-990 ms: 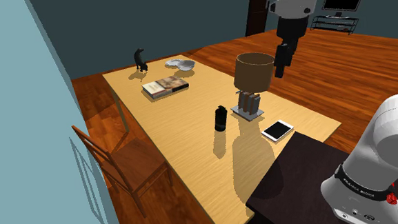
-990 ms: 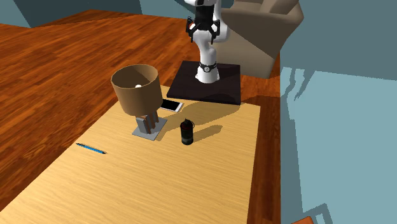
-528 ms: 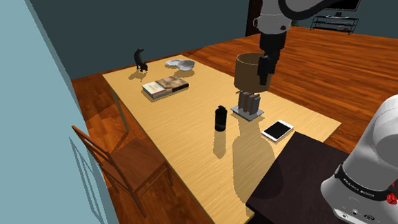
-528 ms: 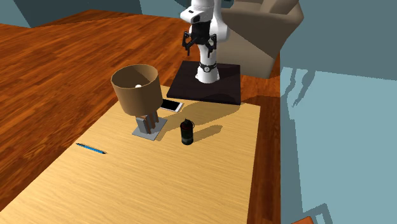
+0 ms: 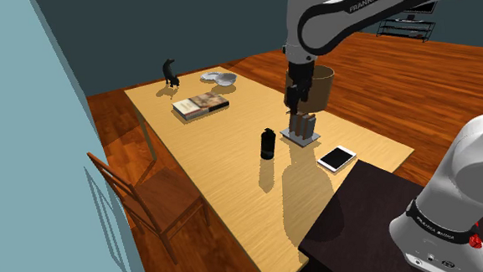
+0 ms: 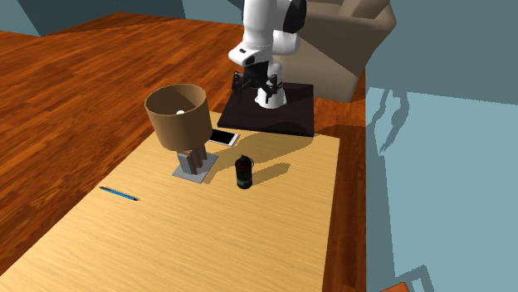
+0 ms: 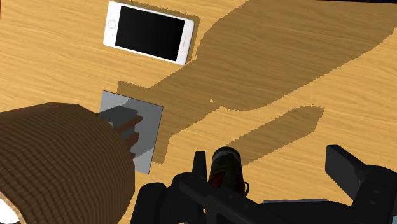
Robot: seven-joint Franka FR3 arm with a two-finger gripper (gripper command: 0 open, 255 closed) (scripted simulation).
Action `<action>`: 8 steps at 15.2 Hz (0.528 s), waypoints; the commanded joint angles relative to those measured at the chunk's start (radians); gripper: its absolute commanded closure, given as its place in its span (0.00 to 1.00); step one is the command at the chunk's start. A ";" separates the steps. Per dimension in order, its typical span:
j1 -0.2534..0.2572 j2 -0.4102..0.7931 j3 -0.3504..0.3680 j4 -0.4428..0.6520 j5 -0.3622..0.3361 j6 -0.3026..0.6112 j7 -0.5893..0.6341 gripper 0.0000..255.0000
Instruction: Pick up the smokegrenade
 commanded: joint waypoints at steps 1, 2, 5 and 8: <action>-0.003 0.079 -0.003 0.032 -0.005 0.046 -0.003 0.00; -0.004 0.118 -0.004 0.050 -0.008 0.066 -0.004 0.00; -0.007 0.236 -0.006 0.112 -0.015 0.119 -0.007 0.00; -0.009 0.354 -0.008 0.186 -0.021 0.161 -0.010 0.00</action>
